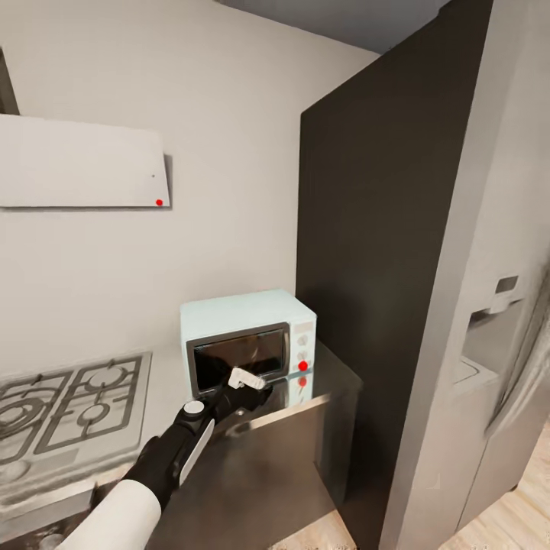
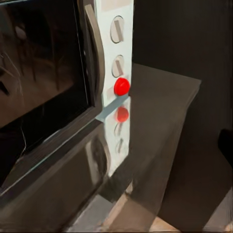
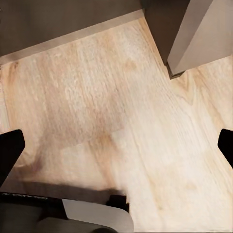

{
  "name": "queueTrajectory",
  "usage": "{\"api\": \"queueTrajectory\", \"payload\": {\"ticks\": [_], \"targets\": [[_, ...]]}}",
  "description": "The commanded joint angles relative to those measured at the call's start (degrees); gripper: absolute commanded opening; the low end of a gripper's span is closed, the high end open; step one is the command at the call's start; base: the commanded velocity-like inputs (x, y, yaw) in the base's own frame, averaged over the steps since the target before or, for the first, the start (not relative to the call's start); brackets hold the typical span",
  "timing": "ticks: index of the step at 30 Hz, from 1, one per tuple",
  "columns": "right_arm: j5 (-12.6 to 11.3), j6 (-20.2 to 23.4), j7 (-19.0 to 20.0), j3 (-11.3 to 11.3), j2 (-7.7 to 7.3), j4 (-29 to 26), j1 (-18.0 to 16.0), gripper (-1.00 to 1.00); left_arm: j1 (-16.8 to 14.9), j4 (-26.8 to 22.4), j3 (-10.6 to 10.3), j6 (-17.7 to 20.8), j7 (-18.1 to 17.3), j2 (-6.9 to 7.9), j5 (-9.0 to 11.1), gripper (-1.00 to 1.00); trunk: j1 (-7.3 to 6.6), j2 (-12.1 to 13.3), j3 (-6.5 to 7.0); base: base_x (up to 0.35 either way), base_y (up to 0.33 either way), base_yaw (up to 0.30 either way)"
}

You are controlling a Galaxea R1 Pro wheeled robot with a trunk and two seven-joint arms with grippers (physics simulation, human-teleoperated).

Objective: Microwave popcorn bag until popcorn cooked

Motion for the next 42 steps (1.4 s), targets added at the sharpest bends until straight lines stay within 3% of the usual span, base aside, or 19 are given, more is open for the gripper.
{"api": "queueTrajectory", "payload": {"ticks": [1,12,14,18,19,20,23,26,27,28,29,30,31,33,37,40,42], "targets": [[0.0,-0.3,0.1,-0.3,-0.05,0.2,-0.1,1.00,0.0,-0.1,0.1,0.4,-0.2,-0.01,0.0,1.00,-0.01,0.0,-0.03,-0.345,0.000,0.000],[0.0,-0.4,0.1,-0.3,-0.05,0.2,-0.1,1.00,0.0,0.1,-0.1,0.3,-0.2,0.06,0.0,1.00,-0.01,0.0,-0.03,-0.345,0.000,0.000],[0.0,-0.4,0.1,-0.3,-0.05,0.2,-0.1,1.00,0.0,2.0,-0.1,0.3,-0.2,0.13,0.1,1.00,-0.01,0.0,-0.03,-0.345,0.000,0.000],[0.0,-0.4,0.0,-0.3,-0.05,0.2,-0.1,1.00,0.0,11.7,0.0,0.1,-0.1,1.05,0.1,1.00,-0.01,0.0,-0.03,-0.344,0.000,0.000],[0.0,-0.4,0.0,-0.3,-0.05,0.2,-0.1,1.00,0.0,16.1,0.0,-0.3,-0.1,1.22,0.1,1.00,-0.01,0.0,-0.03,-0.238,0.000,0.000],[0.0,-0.3,0.0,-0.3,-0.05,0.2,-0.1,1.00,-0.1,24.4,0.0,-1.6,-0.1,1.28,0.2,1.00,-0.01,0.0,-0.03,-0.078,0.000,0.000],[0.0,-0.3,0.0,-0.3,-0.05,0.2,-0.1,1.00,-0.1,36.5,0.4,-4.1,0.2,1.39,0.4,1.00,-0.01,0.0,-0.03,-0.031,0.000,0.000],[0.0,-0.3,0.0,-0.3,-0.05,0.2,-0.1,1.00,-0.1,43.4,1.9,-4.6,2.5,2.58,0.5,1.00,-0.01,0.0,-0.03,-0.007,0.000,0.000],[0.0,-0.3,0.0,-0.3,-0.05,0.2,-0.1,1.00,0.2,44.7,2.4,-4.3,5.2,3.20,0.5,1.00,-0.01,0.0,-0.03,-0.002,0.000,0.000],[0.0,-0.3,0.0,-0.3,-0.05,0.2,-0.1,1.00,2.2,45.6,2.7,-3.7,10.0,3.66,0.5,1.00,-0.01,0.0,-0.03,0.000,0.000,0.000],[0.0,-0.3,0.0,-0.3,-0.05,0.2,-0.1,1.00,6.3,45.9,2.9,-2.9,13.8,4.02,0.5,1.00,-0.01,0.0,-0.03,0.000,0.000,0.000],[0.0,-0.3,0.0,-0.4,-0.08,0.2,-0.1,1.00,9.5,46.0,3.0,-2.4,15.3,4.54,0.5,1.00,-0.01,0.0,-0.03,0.000,0.000,0.000],[0.0,-0.3,0.0,-0.4,-0.10,0.2,-0.1,1.00,11.5,46.1,3.0,-1.9,15.9,4.91,0.5,1.00,-0.01,0.0,-0.03,0.000,0.000,0.000],[0.0,-0.3,0.0,-0.4,-0.07,0.2,-0.1,1.00,18.5,46.1,3.0,1.7,16.8,5.89,0.6,1.00,-0.01,0.0,-0.03,0.000,0.000,0.000],[0.0,-0.3,0.0,-0.4,-0.11,0.2,-0.1,1.00,28.0,46.1,3.1,6.1,17.0,6.30,0.6,1.00,-0.01,0.0,-0.03,0.000,0.000,0.000],[0.0,-0.3,0.0,-0.4,-0.09,0.2,-0.1,1.00,31.4,46.1,3.2,6.4,17.0,6.39,0.9,1.00,-0.01,0.0,-0.03,0.000,0.000,0.000],[0.0,-0.3,-0.1,-0.4,-0.07,0.2,-0.1,1.00,31.9,46.1,3.2,6.1,17.0,6.40,0.9,1.00,-0.01,0.0,-0.03,0.000,0.000,0.024]]}}
